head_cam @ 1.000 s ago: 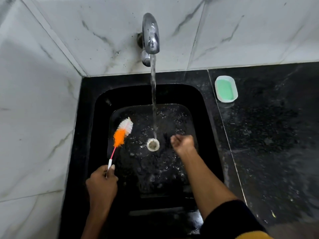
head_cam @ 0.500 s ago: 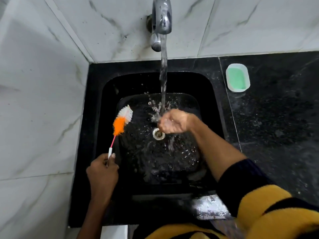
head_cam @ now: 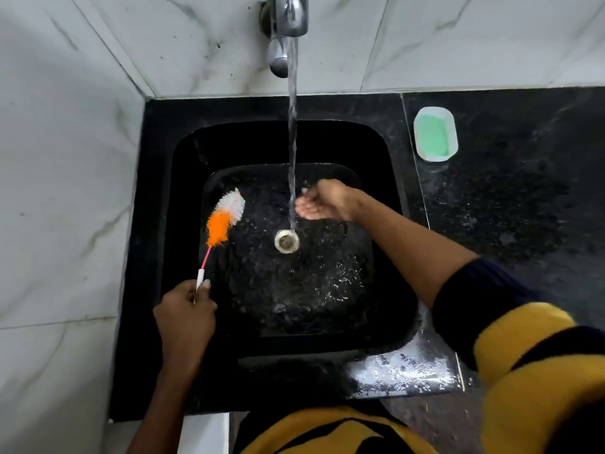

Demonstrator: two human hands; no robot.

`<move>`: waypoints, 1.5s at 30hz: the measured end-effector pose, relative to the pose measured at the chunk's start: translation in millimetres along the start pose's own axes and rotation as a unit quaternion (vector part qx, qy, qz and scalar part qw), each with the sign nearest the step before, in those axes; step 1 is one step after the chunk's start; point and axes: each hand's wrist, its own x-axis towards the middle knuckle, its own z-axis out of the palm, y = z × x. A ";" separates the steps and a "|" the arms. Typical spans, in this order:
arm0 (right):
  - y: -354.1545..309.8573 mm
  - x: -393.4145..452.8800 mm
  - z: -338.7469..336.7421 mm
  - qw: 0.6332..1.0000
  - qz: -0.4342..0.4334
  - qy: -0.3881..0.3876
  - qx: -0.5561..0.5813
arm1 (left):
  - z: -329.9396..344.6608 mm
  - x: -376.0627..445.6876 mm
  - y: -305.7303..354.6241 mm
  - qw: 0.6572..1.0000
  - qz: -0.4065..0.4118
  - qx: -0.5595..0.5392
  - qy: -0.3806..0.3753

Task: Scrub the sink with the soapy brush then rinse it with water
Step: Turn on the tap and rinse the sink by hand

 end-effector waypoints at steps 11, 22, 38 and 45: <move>16.6 -2.7 14.6 0.935 0.129 -0.316 -0.101 | -3.5 -3.0 0.0 1.000 -0.017 -0.016 0.010; 36.0 -20.7 -43.1 0.961 0.057 -0.027 -0.269 | 3.3 -3.9 0.5 1.000 -0.023 0.001 0.001; 19.7 16.3 29.7 0.866 -0.005 -0.058 0.497 | -5.5 5.2 1.5 1.000 -0.017 -0.001 0.018; 101.3 -23.2 -27.5 0.616 -0.131 0.245 0.737 | -2.5 11.1 4.6 1.000 -0.021 0.008 0.022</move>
